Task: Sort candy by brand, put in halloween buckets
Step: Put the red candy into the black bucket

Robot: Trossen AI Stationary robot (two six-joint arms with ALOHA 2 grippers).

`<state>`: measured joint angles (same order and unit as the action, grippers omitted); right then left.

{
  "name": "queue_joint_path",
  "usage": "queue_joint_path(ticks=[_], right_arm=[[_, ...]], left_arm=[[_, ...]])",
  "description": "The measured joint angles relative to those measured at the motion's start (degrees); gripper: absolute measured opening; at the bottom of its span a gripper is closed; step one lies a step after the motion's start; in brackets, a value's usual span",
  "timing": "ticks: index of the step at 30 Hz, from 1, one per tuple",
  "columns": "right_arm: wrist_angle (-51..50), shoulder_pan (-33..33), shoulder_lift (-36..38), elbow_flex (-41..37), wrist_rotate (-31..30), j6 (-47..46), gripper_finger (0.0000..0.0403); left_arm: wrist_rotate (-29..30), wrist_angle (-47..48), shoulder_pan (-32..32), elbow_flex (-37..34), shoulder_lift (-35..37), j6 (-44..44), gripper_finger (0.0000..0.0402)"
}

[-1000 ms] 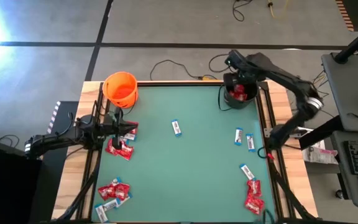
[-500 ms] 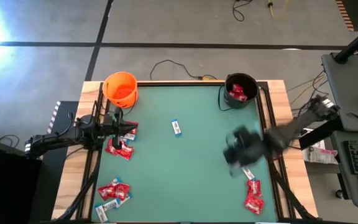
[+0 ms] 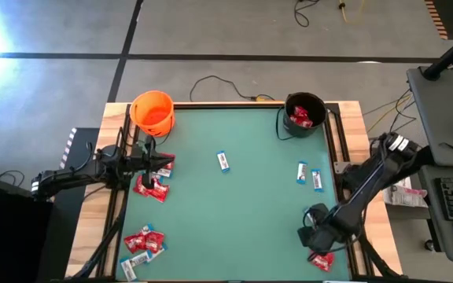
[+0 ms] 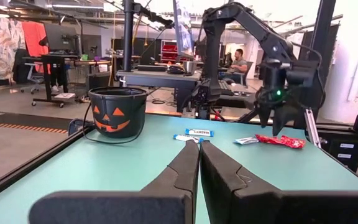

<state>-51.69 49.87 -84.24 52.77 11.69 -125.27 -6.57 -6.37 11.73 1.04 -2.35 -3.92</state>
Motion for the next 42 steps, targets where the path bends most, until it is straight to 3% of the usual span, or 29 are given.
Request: queue_joint_path(ticks=[4, 14, 20, 26, 34, 42], right_arm=[[0.14, 0.0, -2.71, -0.64, 2.25, -0.97, 0.0288], [12.59, -0.31, -5.89, -5.64, 1.22, -1.27, 0.0237], [13.24, -0.48, -6.28, -5.7, 0.29, -0.33, 0.0203], [7.82, -0.67, -6.1, -3.87, -9.06, -0.77, 0.0157], [-1.81, -5.13, -4.31, 4.93, -13.84, 5.95, 0.0099], [-9.36, -18.99, -0.25, 20.28, -29.94, 31.23, 0.0075]], left_arm=[[0.0, 0.0, 0.0, 0.0, 0.01, 0.0, 0.0], [0.0, -0.02, 0.0, 0.02, 0.0, 0.0, 0.0], [0.0, -0.01, 0.0, 0.0, 0.0, 0.0, 0.0], [0.0, 0.0, 0.0, 0.01, 0.01, 0.0, 0.0], [0.0, 0.0, 0.0, 0.02, 0.0, 0.0, 0.0], [0.0, 0.0, 0.0, 0.01, 0.0, 0.0, 0.0]])
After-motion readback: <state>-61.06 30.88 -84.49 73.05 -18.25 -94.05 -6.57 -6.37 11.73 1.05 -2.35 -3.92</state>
